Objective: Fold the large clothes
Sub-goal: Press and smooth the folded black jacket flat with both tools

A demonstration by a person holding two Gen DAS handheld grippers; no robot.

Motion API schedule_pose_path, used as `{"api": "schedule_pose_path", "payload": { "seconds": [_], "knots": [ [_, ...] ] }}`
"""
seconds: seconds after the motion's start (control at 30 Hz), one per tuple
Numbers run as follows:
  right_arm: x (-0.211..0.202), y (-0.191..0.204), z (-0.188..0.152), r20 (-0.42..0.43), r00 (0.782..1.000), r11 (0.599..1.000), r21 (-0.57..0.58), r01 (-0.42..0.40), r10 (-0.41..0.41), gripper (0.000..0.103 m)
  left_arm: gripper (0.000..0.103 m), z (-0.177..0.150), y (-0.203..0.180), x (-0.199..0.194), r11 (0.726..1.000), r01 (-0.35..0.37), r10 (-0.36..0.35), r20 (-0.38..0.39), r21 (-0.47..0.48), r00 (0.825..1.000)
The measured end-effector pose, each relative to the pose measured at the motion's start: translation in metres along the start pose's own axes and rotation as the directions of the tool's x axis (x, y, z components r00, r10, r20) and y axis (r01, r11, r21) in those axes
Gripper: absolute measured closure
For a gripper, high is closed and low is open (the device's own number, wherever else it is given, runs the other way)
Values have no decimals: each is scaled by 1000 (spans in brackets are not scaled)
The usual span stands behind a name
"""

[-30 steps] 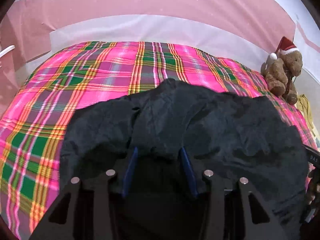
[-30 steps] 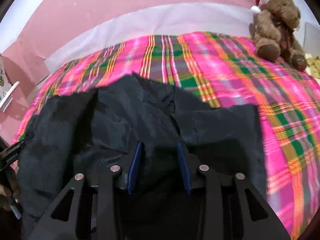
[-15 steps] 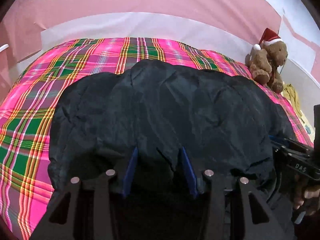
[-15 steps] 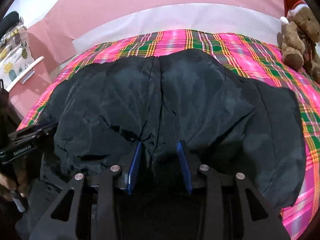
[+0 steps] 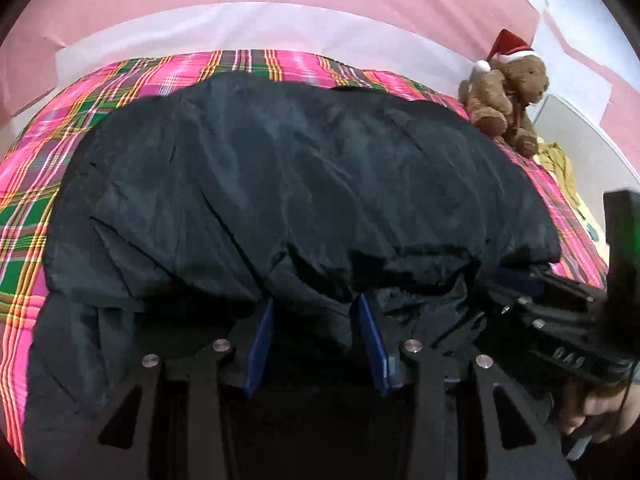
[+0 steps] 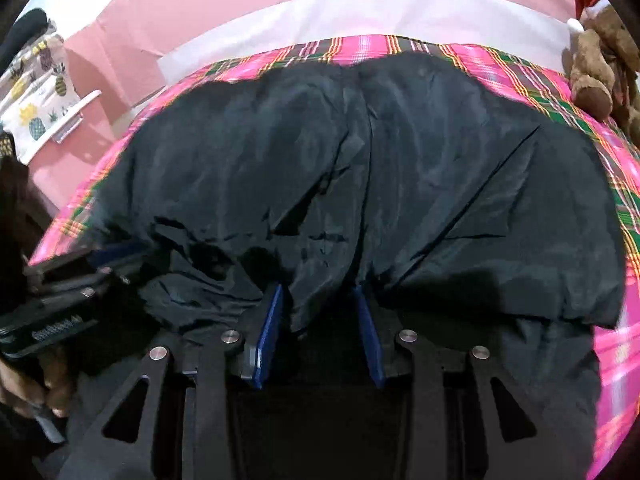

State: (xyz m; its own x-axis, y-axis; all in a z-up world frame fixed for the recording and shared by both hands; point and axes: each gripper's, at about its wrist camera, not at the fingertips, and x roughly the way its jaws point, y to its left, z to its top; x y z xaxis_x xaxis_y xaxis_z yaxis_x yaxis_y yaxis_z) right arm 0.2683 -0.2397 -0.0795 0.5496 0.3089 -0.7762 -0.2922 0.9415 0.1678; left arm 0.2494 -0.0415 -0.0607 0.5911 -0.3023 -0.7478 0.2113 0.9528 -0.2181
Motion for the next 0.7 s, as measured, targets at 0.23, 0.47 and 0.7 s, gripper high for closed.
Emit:
{"api": "schedule_pose_path", "payload": {
  "seconds": [0.23,0.47,0.7],
  "knots": [
    [8,0,-4,9,1000,1000,-6,21,-21,66,59,-5,-7,6,998,-54,54,11,23,998],
    [12,-2,-4,11,1000,1000,6,8,-8,66,59,-5,-10,9,997,-75,75,23,34,997],
    [8,-7,-2,6,1000,1000,27,-15,15,66,59,-5,-12,8,996,-79,78,26,34,997]
  ]
}}
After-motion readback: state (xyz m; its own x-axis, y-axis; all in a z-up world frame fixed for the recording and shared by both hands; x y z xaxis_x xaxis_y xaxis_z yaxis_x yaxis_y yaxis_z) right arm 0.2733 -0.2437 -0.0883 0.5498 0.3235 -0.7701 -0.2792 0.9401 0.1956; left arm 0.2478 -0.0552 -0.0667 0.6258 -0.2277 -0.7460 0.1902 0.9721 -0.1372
